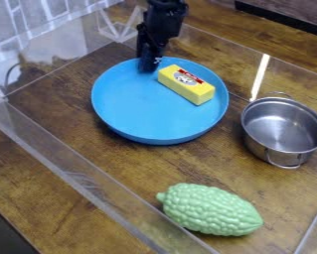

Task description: Put the yellow brick in the blue tray

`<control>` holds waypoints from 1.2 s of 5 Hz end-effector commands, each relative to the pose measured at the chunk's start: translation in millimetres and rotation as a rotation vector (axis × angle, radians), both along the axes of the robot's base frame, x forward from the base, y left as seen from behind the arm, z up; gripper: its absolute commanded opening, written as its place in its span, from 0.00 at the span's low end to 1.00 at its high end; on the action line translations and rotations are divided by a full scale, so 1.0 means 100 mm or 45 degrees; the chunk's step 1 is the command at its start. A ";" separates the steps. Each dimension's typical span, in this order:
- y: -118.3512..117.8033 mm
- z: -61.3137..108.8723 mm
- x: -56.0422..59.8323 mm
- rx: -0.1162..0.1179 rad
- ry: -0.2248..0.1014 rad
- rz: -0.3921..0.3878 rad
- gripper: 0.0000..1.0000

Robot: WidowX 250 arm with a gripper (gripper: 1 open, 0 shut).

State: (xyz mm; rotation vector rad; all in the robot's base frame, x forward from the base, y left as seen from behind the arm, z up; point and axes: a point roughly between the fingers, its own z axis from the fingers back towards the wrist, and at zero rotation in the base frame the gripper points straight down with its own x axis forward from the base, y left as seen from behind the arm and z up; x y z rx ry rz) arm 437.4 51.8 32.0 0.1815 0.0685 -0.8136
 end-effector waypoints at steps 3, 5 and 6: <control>0.01 0.61 0.10 0.005 -0.175 -0.009 1.00; -0.01 0.55 0.13 0.000 -0.165 -0.027 0.00; -0.02 0.52 0.14 -0.001 -0.162 -0.041 0.00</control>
